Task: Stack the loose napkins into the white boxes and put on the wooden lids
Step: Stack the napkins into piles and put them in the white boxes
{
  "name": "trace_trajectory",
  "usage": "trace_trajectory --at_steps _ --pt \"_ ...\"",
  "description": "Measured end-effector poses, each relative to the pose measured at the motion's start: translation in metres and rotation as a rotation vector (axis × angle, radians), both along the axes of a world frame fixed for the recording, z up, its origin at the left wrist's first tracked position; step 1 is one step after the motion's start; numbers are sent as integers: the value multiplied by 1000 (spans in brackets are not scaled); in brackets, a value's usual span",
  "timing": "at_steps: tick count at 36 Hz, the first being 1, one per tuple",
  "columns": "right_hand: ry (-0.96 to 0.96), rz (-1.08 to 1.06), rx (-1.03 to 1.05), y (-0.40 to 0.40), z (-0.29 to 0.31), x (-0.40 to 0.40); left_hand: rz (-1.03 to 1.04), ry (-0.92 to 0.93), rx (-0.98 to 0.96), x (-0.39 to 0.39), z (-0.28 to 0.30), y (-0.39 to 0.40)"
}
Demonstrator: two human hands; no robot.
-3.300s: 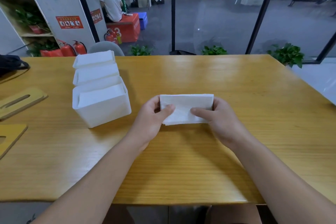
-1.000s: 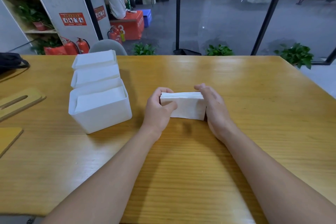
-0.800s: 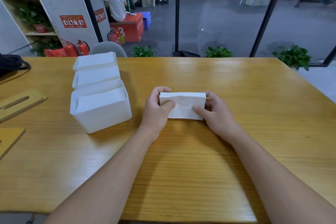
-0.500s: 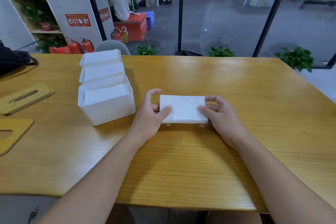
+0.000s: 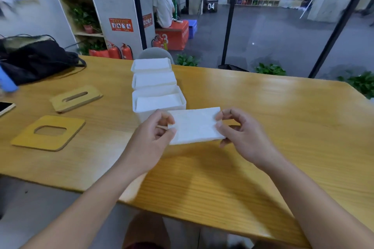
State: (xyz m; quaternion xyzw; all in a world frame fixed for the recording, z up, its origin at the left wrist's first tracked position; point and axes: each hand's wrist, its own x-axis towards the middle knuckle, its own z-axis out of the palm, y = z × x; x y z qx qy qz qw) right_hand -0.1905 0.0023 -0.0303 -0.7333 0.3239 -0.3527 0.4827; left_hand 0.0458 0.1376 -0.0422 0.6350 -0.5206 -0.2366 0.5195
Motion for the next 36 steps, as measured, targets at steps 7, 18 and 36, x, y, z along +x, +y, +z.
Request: trace_trajectory --at_steps 7,18,36 --pt "179 -36 -287 -18 27 76 115 -147 -21 55 36 -2" --pt "517 -10 -439 -57 40 156 324 -757 288 113 30 -60" --pt "596 76 -482 -75 30 156 342 -986 412 106 38 -65"
